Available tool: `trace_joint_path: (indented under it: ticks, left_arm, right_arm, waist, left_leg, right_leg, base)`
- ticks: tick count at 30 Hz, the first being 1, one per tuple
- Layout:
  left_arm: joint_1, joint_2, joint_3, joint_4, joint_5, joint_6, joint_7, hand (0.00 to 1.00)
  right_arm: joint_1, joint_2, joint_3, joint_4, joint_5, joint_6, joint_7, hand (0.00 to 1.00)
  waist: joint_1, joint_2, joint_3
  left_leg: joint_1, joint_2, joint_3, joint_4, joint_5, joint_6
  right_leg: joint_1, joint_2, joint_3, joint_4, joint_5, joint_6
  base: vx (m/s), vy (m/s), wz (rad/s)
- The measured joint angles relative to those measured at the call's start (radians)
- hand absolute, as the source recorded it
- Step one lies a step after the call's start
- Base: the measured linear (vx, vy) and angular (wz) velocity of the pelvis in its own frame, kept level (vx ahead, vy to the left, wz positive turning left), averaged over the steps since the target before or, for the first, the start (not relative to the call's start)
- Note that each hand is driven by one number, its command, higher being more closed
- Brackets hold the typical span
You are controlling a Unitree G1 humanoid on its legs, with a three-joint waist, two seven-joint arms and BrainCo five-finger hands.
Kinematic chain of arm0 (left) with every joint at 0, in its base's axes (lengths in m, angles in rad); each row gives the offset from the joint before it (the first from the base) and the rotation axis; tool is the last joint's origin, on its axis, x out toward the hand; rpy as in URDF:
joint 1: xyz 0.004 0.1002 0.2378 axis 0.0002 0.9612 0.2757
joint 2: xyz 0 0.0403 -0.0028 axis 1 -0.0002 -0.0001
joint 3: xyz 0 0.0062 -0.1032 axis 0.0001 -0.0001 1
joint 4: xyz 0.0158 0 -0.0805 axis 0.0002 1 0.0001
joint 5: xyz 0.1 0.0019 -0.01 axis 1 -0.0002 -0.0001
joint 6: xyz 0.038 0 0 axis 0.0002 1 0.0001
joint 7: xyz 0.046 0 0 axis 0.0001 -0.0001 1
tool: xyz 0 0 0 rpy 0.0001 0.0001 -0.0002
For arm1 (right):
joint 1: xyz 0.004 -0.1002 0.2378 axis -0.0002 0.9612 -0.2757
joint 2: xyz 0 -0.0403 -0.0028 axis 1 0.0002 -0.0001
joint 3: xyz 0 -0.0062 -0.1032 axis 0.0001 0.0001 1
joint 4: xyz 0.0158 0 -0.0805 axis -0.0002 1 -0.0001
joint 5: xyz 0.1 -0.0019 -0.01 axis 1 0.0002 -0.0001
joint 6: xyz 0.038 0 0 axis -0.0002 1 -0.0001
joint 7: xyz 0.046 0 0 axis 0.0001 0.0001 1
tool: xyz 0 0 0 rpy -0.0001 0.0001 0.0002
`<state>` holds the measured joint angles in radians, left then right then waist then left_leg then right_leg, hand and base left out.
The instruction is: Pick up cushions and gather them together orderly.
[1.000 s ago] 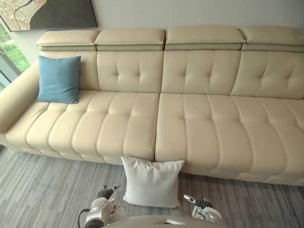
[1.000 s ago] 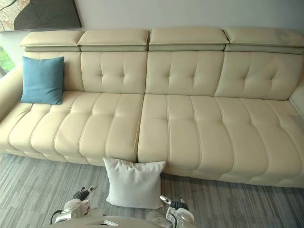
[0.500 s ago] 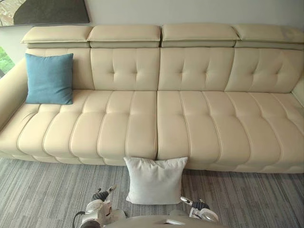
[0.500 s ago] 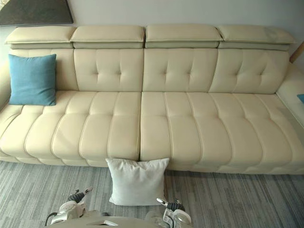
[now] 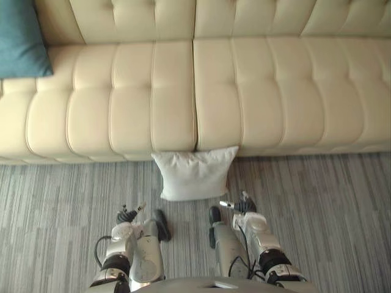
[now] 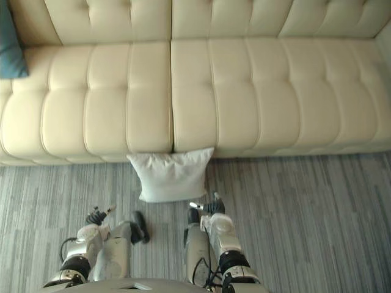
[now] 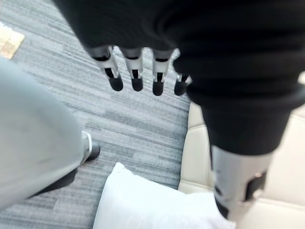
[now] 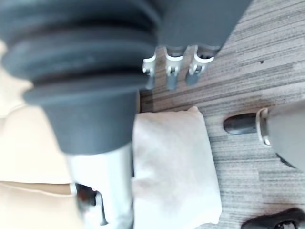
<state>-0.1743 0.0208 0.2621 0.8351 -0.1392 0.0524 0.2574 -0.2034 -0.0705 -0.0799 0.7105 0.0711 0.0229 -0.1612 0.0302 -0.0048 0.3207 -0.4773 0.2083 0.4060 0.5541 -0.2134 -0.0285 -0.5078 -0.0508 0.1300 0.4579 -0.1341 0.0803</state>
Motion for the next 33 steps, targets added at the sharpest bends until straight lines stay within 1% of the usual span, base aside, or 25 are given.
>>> trace_joint_path:
  ticks: [1,3,4,5,7,8,9,10,12,15,16,17,18,20,21,23,24,27,28,29,30,31,33]
  left_arm:
    - [-0.012,0.007,0.000,-0.007,-0.009,-0.004,0.000,0.00]
    - [-0.074,0.037,0.005,-0.037,-0.039,-0.016,0.002,0.00]
    - [-0.139,0.062,0.027,-0.039,-0.066,-0.027,0.002,0.00]
    - [-0.198,0.087,0.048,-0.040,-0.101,-0.037,0.003,0.00]
    - [-0.286,0.130,0.070,-0.039,-0.137,-0.046,0.014,0.00]
    - [-0.356,0.163,0.072,-0.040,-0.157,-0.051,0.021,0.00]
    - [-0.388,0.179,0.072,-0.042,-0.170,-0.052,0.022,0.00]
    - [-0.398,0.184,0.072,-0.043,-0.173,-0.052,0.022,0.00]
    - [-0.422,0.194,0.071,-0.076,-0.174,-0.052,0.022,0.00]
    - [-0.454,0.199,0.066,-0.154,-0.174,-0.054,0.029,0.00]
    - [-0.459,0.208,0.047,-0.196,-0.174,-0.057,0.038,0.00]
    - [-0.462,0.232,0.019,-0.252,-0.174,-0.066,0.046,0.00]
    - [-0.466,0.251,0.003,-0.280,-0.174,-0.070,0.052,0.00]
    - [-0.483,0.262,-0.018,-0.302,-0.174,-0.074,0.067,0.00]
    - [-0.485,0.262,-0.050,-0.324,-0.173,-0.075,0.071,0.00]
    - [-0.491,0.256,-0.094,-0.355,-0.172,-0.074,0.082,0.00]
    - [-0.508,0.253,-0.132,-0.392,-0.168,-0.075,0.090,0.00]
    - [-0.534,0.252,-0.172,-0.439,-0.136,-0.076,0.111,0.00]
    - [-0.554,0.249,-0.189,-0.458,-0.124,-0.076,0.120,0.00]
    - [-0.575,0.243,-0.205,-0.474,-0.109,-0.077,0.138,0.00]
    - [-0.585,0.239,-0.212,-0.475,-0.106,-0.078,0.145,0.00]
    - [-0.609,0.225,-0.230,-0.476,-0.092,-0.078,0.159,1.00]
    - [-0.634,0.204,-0.252,-0.477,-0.092,-0.078,0.175,1.00]
  right_arm:
    - [-0.013,-0.003,-0.002,-0.001,0.000,0.000,-0.003,0.00]
    - [-0.079,-0.019,-0.010,-0.025,0.002,0.002,-0.023,0.00]
    - [-0.147,-0.031,-0.053,-0.028,0.004,0.001,-0.036,0.00]
    - [-0.204,-0.049,-0.082,-0.026,0.005,0.002,-0.050,0.00]
    - [-0.294,-0.081,-0.108,-0.028,0.011,0.001,-0.078,0.00]
    - [-0.386,-0.116,-0.123,-0.029,0.024,0.000,-0.104,0.00]
    - [-0.436,-0.134,-0.126,-0.033,0.033,-0.001,-0.112,0.00]
    - [-0.452,-0.140,-0.128,-0.038,0.040,-0.002,-0.113,0.00]
    - [-0.485,-0.147,-0.129,-0.079,0.052,-0.011,-0.131,0.00]
    - [-0.508,-0.158,-0.130,-0.119,0.076,-0.024,-0.156,0.00]
    - [-0.519,-0.166,-0.126,-0.149,0.091,-0.028,-0.161,0.00]
    - [-0.544,-0.181,-0.106,-0.191,0.100,-0.043,-0.177,0.00]
    - [-0.569,-0.191,-0.085,-0.208,0.101,-0.046,-0.186,0.00]
    - [-0.598,-0.199,-0.053,-0.243,0.100,-0.047,-0.190,0.00]
    - [-0.612,-0.197,-0.029,-0.283,0.097,-0.047,-0.193,0.00]
    - [-0.625,-0.193,0.030,-0.355,0.079,-0.048,-0.199,0.00]
    - [-0.631,-0.184,0.069,-0.407,0.078,-0.048,-0.206,0.00]
    - [-0.655,-0.150,0.087,-0.430,0.048,-0.048,-0.239,0.00]
    - [-0.661,-0.126,0.091,-0.442,0.037,-0.046,-0.261,0.00]
    - [-0.661,-0.106,0.103,-0.470,0.032,-0.044,-0.283,1.00]
    - [-0.661,-0.099,0.107,-0.480,0.025,-0.044,-0.292,1.00]
    - [-0.662,-0.075,0.115,-0.513,0.002,-0.042,-0.311,1.00]
    - [-0.664,-0.050,0.117,-0.539,-0.001,-0.042,-0.331,1.00]
  waist:
    - [-0.001,0.001,0.013]
    - [0.000,0.011,0.054]
    - [-0.001,0.022,0.081]
    - [-0.002,0.023,0.092]
    - [-0.002,0.023,0.121]
    - [0.001,0.022,0.179]
    - [0.003,0.021,0.216]
    - [0.003,0.022,0.223]
    - [0.003,0.023,0.231]
    - [0.004,0.022,0.231]
    - [0.005,0.022,0.231]
    - [0.009,0.022,0.231]
    - [0.009,0.022,0.231]
    - [0.008,0.021,0.232]
    - [0.011,0.022,0.234]
    - [0.008,0.022,0.234]
    - [0.008,0.022,0.234]
    - [0.005,0.022,0.234]
    - [0.005,0.022,0.234]
    - [-0.001,0.022,0.234]
    - [-0.002,0.022,0.234]
    - [-0.006,0.022,0.234]
    - [-0.009,0.022,0.234]
  left_leg:
    - [-0.017,0.001,0.000,0.010,-0.001,0.002]
    - [-0.127,0.017,-0.009,0.067,-0.009,0.005]
    - [-0.244,0.027,-0.029,0.116,-0.005,0.014]
    - [-0.353,0.035,-0.042,0.163,-0.010,0.023]
    - [-0.500,0.047,-0.055,0.223,-0.010,0.034]
    - [-0.583,0.062,-0.059,0.275,-0.007,0.039]
    - [-0.624,0.073,-0.062,0.316,-0.012,0.043]
    - [-0.645,0.081,-0.064,0.335,-0.017,0.041]
    - [-0.728,0.101,-0.084,0.407,-0.029,0.041]
    - [-0.807,0.107,-0.111,0.475,-0.039,0.040]
    - [-0.844,0.112,-0.120,0.509,-0.046,0.042]
    - [-0.906,0.120,-0.128,0.557,-0.062,0.050]
    - [-0.945,0.126,-0.134,0.577,-0.066,0.051]
    - [-0.994,0.134,-0.134,0.597,-0.063,0.057]
    - [-1.023,0.145,-0.137,0.615,-0.062,0.058]
    - [-1.049,0.155,-0.136,0.634,-0.063,0.059]
    - [-1.063,0.161,-0.136,0.647,-0.063,0.059]
    - [-1.075,0.164,-0.136,0.653,-0.065,0.062]
    - [-1.081,0.164,-0.135,0.654,-0.063,0.063]
    - [-1.086,0.164,-0.136,0.654,-0.059,0.065]
    - [-1.087,0.164,-0.136,0.654,-0.059,0.065]
    - [-1.093,0.165,-0.137,0.654,-0.059,0.064]
    - [-1.099,0.166,-0.137,0.654,-0.058,0.064]
  right_leg:
    - [-0.020,0.000,0.002,0.015,-0.002,0.000]
    - [-0.131,0.008,0.008,0.074,-0.005,0.001]
    - [-0.244,0.014,0.005,0.134,-0.011,-0.007]
    - [-0.354,0.019,0.005,0.184,-0.018,-0.005]
    - [-0.504,0.023,0.005,0.258,-0.025,0.001]
    - [-0.592,0.030,0.013,0.321,-0.029,0.010]
    - [-0.636,0.038,0.017,0.365,-0.031,0.017]
    - [-0.657,0.040,0.018,0.383,-0.036,0.019]
    - [-0.739,0.053,0.022,0.459,-0.050,0.021]
    - [-0.815,0.058,0.022,0.546,-0.083,0.023]
    - [-0.854,0.060,0.022,0.585,-0.100,0.025]
    - [-0.921,0.069,0.027,0.640,-0.116,0.024]
    - [-0.961,0.075,0.029,0.658,-0.120,0.023]
    - [-1.012,0.080,0.030,0.678,-0.111,0.024]
    - [-1.041,0.091,0.035,0.690,-0.104,0.027]
    - [-1.068,0.096,0.038,0.704,-0.097,0.034]
    - [-1.082,0.101,0.040,0.713,-0.094,0.039]
    - [-1.094,0.106,0.045,0.717,-0.091,0.044]
    - [-1.101,0.107,0.046,0.718,-0.088,0.041]
    - [-1.106,0.108,0.046,0.718,-0.087,0.041]
    - [-1.108,0.108,0.046,0.718,-0.087,0.041]
    - [-1.115,0.108,0.045,0.718,-0.086,0.041]
    - [-1.122,0.108,0.045,0.719,-0.085,0.041]
  base:
    - [-0.22,-0.004,-0.05]
    - [-0.21,-0.019,0.03]
    - [-0.19,-0.025,0.15]
    - [-0.22,-0.035,0.17]
    - [-0.16,-0.031,0.10]
    - [-0.11,-0.028,-0.01]
    - [-0.09,-0.023,-0.07]
    - [-0.03,-0.008,-0.10]
    - [-0.04,-0.022,0.00]
    - [-0.05,-0.037,0.17]
    - [-0.11,-0.075,0.15]
    - [-0.13,-0.075,0.05]
    - [-0.15,-0.050,-0.04]
    - [-0.10,-0.006,-0.07]
    - [-0.10,0.029,-0.16]
    - [-0.09,0.042,-0.15]
    - [-0.05,0.034,-0.06]
    - [-0.05,0.042,-0.04]
    - [-0.06,0.048,-0.02]
    - [-0.04,0.039,-0.02]
    - [-0.04,0.038,-0.01]
    - [-0.03,0.037,0.00]
    - [-0.03,0.037,-0.01]
